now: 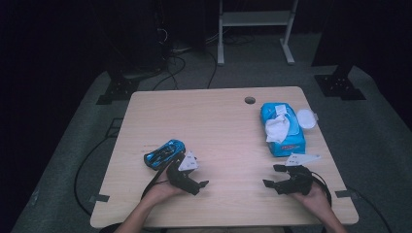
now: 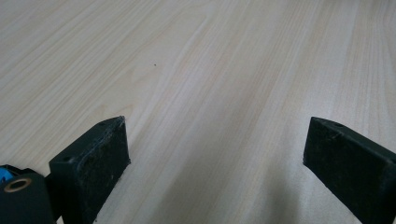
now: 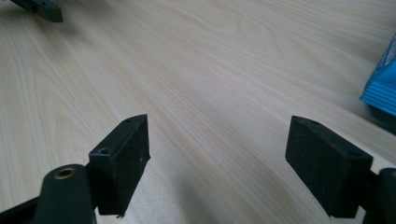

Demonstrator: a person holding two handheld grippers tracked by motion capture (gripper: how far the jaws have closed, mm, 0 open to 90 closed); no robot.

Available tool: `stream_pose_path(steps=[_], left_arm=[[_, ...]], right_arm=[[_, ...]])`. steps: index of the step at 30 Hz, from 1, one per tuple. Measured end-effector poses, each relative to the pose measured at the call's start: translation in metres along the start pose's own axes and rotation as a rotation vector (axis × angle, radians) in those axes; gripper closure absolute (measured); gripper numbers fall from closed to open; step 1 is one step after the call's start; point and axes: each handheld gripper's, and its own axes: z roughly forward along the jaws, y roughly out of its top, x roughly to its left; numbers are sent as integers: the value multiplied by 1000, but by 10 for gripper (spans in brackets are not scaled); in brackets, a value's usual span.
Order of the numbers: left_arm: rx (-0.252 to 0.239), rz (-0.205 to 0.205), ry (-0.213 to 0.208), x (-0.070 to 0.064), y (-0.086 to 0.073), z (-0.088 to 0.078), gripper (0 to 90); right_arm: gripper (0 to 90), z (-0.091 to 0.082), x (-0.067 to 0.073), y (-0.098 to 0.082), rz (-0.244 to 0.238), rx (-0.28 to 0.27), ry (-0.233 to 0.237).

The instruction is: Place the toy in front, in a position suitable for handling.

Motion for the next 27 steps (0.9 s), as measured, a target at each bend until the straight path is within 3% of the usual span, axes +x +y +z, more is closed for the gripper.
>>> stream_pose_path(steps=[5,16,24,27], left_arm=[[12,-14,2,4,1,-1,62],[5,13,32,8,12,-10,62],[-20,8,58,24,22,-27,62],[-23,-1,82,37,25,-37,62]], right_arm=[[206,1,1,0,-12,2,2],[205,4,3,2,-15,5,2],[205,1,10,6,-31,-2,8],[203,-2,10,7,-28,-16,9]])
